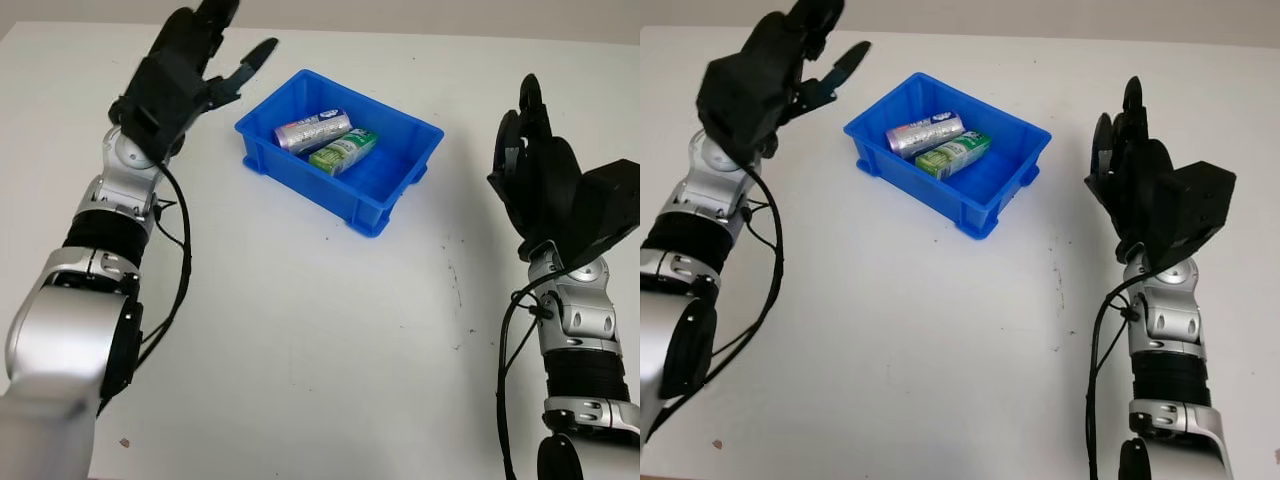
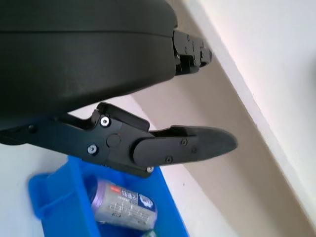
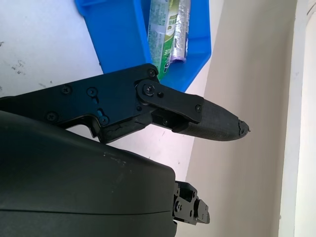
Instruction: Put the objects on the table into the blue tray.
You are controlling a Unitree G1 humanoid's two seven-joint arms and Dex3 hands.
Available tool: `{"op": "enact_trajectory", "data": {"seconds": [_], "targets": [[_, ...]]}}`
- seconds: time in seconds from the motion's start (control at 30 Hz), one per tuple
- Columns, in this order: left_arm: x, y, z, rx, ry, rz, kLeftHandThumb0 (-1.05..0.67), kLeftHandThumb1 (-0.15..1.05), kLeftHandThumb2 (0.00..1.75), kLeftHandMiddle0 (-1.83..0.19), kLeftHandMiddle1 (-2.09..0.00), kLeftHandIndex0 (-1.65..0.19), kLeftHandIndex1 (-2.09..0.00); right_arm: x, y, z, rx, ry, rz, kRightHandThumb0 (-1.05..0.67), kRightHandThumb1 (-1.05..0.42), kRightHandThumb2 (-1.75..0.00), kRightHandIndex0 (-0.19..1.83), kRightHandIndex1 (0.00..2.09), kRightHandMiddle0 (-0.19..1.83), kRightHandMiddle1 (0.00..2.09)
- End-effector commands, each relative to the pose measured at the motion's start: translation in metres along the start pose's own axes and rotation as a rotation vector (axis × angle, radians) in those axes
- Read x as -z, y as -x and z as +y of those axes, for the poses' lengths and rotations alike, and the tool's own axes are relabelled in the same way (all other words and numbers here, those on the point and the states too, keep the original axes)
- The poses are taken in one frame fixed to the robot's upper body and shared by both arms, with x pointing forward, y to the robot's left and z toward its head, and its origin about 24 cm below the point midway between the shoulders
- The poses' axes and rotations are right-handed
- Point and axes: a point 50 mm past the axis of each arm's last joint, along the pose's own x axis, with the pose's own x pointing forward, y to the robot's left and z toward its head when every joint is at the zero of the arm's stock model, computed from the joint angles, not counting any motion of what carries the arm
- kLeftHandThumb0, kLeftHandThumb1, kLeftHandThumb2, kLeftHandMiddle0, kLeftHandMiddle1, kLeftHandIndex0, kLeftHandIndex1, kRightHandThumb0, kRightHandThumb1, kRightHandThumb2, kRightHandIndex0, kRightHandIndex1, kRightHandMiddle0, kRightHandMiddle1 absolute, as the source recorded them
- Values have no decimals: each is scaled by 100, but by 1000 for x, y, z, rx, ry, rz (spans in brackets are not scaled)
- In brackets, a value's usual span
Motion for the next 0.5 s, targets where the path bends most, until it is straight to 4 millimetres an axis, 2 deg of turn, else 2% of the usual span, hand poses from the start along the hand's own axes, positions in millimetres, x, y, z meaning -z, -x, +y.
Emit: {"op": "enact_trajectory", "data": {"seconds": [0.0,0.17,0.33,0.47], "targets": [[16,12,1,-23,79,39,-73,105,56,8,-2,10,-1,-4,-1,-1,3,-10,-21,-69,-105,-74,-19,0,-19,0],[40,32,1,-78,193,85,-76,105,60,14,-3,16,-1,-4,-2,0,2,0,-17,-70,-105,-75,-19,0,-19,0],[52,43,-2,-128,307,104,-75,105,61,18,-4,19,-2,-4,-3,2,-9,-12,-16,-68,-105,-76,-19,0,-19,0],[59,51,-5,-129,300,133,-75,105,63,18,-5,19,-3,-5,-3,3,-17,-18,-18,-69,-105,-76,-19,0,-19,0]]}}
